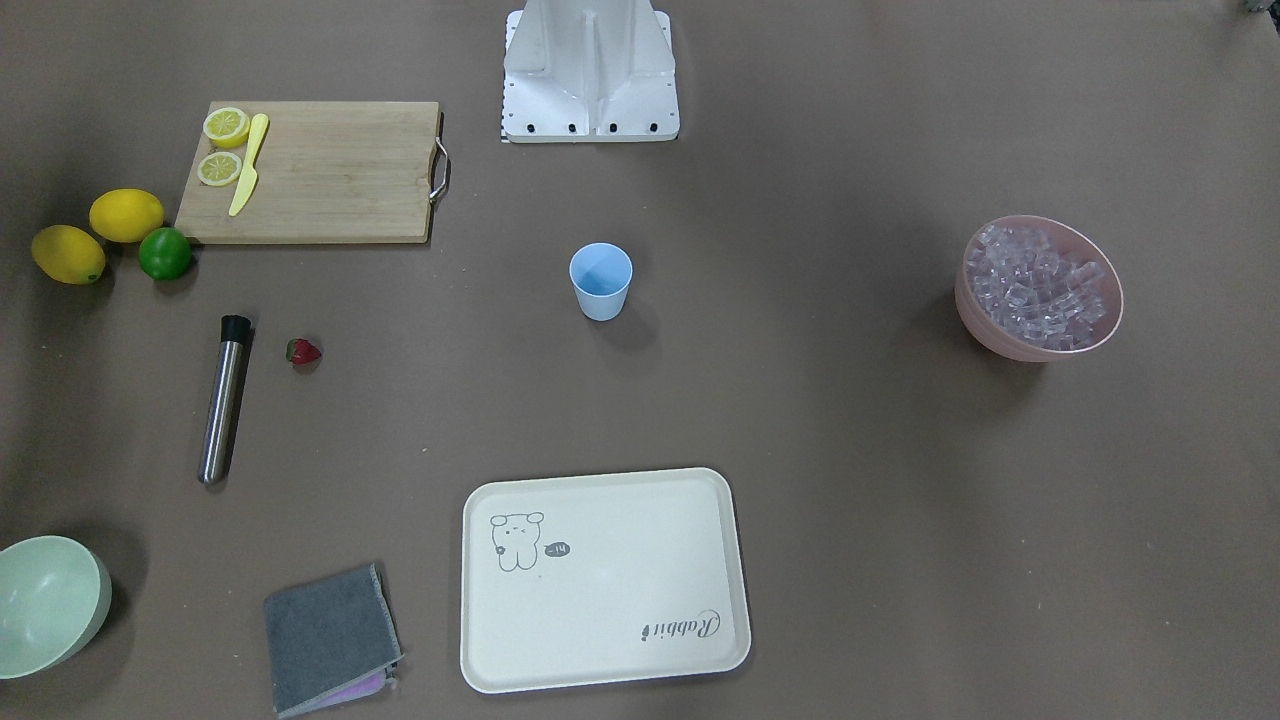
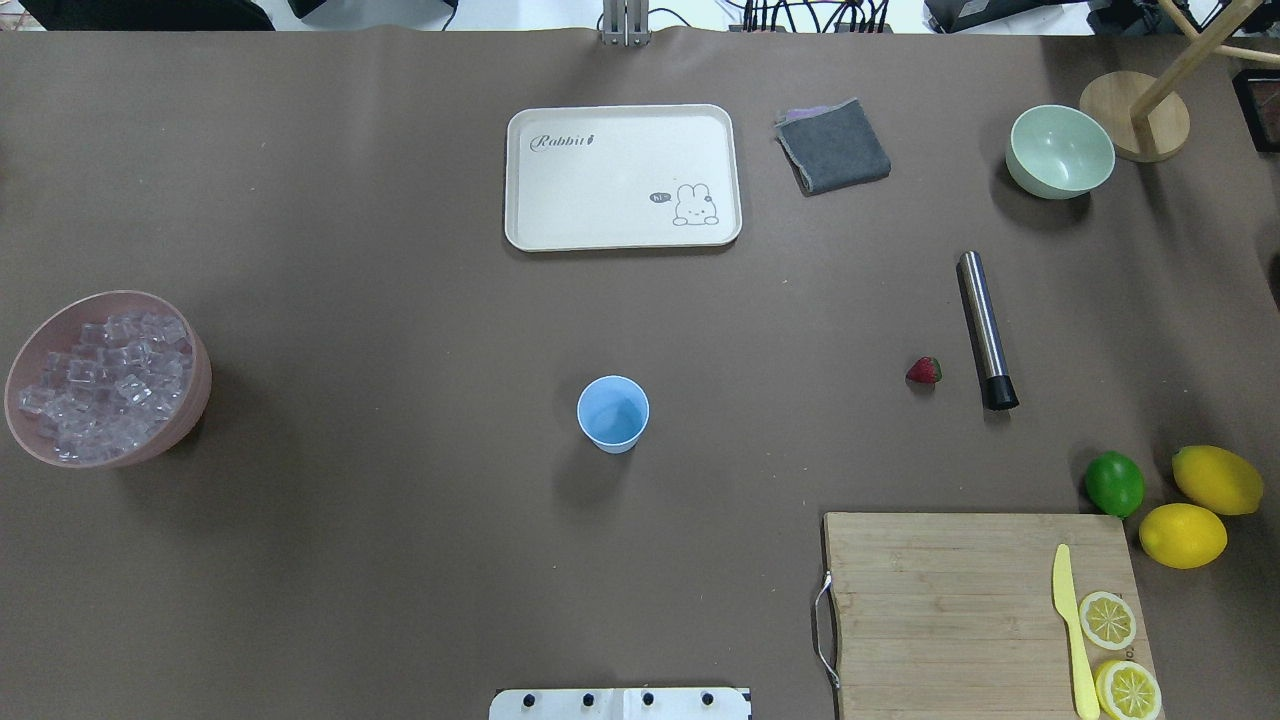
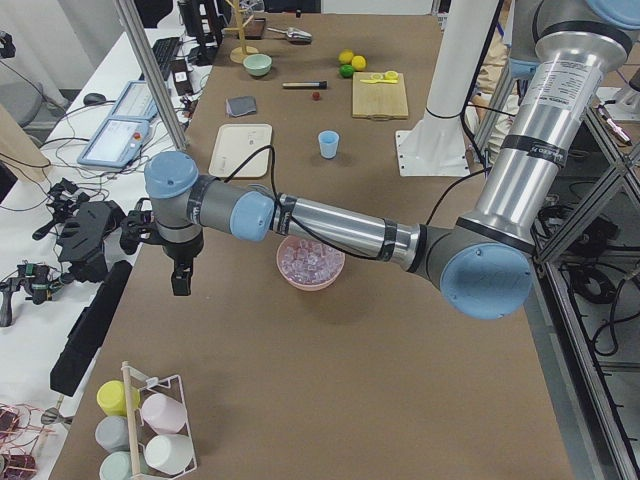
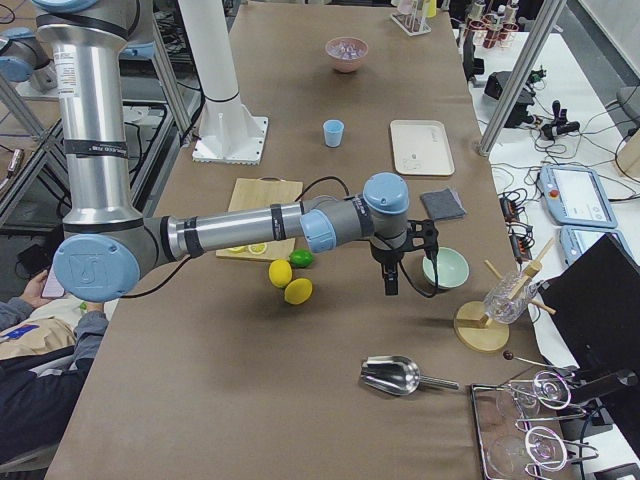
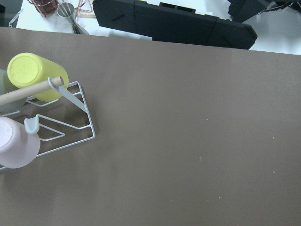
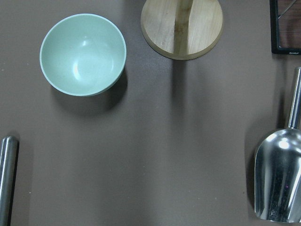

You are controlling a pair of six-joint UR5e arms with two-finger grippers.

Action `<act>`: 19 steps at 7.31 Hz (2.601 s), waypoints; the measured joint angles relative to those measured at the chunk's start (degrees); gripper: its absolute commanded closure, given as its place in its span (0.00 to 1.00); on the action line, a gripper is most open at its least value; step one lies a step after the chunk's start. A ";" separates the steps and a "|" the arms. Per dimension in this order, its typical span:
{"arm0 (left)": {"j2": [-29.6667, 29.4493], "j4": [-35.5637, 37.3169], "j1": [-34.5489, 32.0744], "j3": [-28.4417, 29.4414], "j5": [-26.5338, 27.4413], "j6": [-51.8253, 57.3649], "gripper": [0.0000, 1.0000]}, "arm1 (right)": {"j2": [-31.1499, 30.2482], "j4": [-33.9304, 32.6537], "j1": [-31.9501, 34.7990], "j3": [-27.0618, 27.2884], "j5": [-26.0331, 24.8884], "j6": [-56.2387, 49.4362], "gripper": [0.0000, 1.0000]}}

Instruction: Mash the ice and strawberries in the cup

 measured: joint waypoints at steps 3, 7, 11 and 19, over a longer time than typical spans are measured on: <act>0.14 0.46 0.17 0.51 1.04 2.60 0.02 | 0.06 0.09 0.00 -0.38 -0.07 0.08 0.00; -3.88 6.77 1.36 1.77 2.76 0.56 0.02 | 0.07 0.09 0.00 -0.92 -0.09 0.09 0.00; -3.02 1.66 0.60 1.70 0.40 1.83 0.02 | -0.75 0.10 0.00 -0.88 0.05 0.59 0.00; -0.37 -0.72 4.63 -4.47 -14.02 1.90 0.02 | -2.94 0.02 1.52 0.09 0.94 5.26 0.00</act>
